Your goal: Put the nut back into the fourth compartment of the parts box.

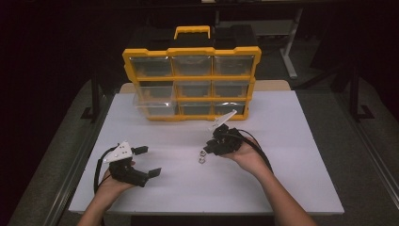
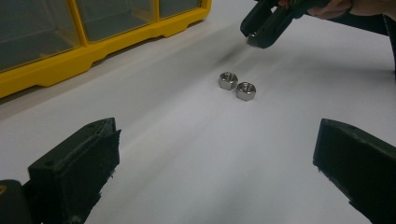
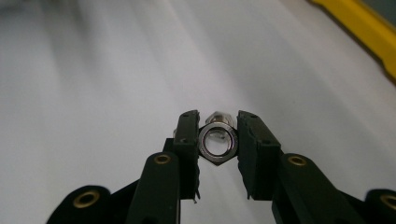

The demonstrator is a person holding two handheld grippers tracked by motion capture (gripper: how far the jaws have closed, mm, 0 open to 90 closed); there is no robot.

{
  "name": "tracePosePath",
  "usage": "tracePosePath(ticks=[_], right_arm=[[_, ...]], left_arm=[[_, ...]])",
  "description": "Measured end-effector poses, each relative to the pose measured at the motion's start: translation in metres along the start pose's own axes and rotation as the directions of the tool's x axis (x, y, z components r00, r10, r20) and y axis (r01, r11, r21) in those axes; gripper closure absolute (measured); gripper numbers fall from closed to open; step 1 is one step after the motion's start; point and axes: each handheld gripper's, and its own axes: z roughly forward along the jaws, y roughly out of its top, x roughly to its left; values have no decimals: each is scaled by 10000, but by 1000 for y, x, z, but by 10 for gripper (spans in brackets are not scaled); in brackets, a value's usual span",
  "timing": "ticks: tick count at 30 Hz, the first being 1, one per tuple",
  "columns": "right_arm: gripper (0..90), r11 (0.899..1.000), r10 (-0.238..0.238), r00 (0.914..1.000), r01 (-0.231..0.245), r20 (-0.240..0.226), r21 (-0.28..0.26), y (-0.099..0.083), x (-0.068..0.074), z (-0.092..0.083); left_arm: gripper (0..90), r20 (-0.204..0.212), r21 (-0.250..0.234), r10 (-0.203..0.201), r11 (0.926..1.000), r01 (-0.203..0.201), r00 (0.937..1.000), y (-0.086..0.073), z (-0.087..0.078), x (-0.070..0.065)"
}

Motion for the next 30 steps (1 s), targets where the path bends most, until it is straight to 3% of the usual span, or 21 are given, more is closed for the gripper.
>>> tracePosePath(ticks=[13, 22, 25, 30], right_arm=[[690, 9996, 51, 10000, -53, -68, -273, 28, -2, -14], [690, 9990, 94, 9998, -100, -148, -437, 46, -3, -20], [691, 9988, -64, 10000, 61, -50, -478, 52, -5, -22], [690, 9985, -146, 9999, 145, -32, -535, 65, -6, -27]], left_arm=[[2, 17, 113, 30, 9999, -30, 10000, 0, 0, 0], [2, 43, -58, -130, 9999, 131, 9999, 0, 1, -1], [2, 52, -21, 57, 10000, -57, 10000, 1, 1, 0], [2, 48, -27, 32, 10000, -32, 10000, 0, 1, 0]])
